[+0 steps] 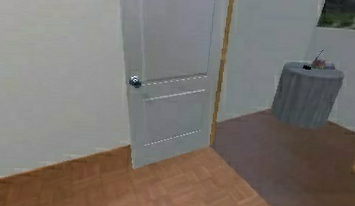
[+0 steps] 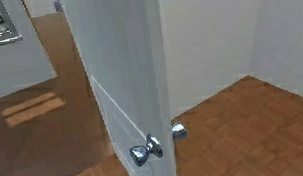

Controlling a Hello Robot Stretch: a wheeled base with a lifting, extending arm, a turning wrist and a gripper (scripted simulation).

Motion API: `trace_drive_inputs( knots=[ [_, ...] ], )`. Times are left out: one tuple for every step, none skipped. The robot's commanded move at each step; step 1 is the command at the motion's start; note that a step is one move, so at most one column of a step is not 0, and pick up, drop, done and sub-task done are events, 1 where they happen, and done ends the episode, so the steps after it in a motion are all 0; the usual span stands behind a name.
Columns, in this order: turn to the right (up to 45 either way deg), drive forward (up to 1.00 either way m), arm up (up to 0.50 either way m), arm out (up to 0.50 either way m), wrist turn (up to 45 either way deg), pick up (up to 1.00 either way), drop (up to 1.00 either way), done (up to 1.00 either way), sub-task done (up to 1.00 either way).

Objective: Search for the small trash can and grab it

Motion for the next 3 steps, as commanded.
trace_drive_inputs(
  knots=[
    [0.0, 0.35, 0.0, 0.0, 0.0, 0.0, 0.0, 0.0, 0.0],
    [45.0, 0.0, 0.0, 0.0, 0.0, 0.0, 0.0, 0.0, 0.0],
    [15.0, 0.0, 0.0, 0.0, 0.0, 0.0, 0.0, 0.0, 0.0]
  ],
)
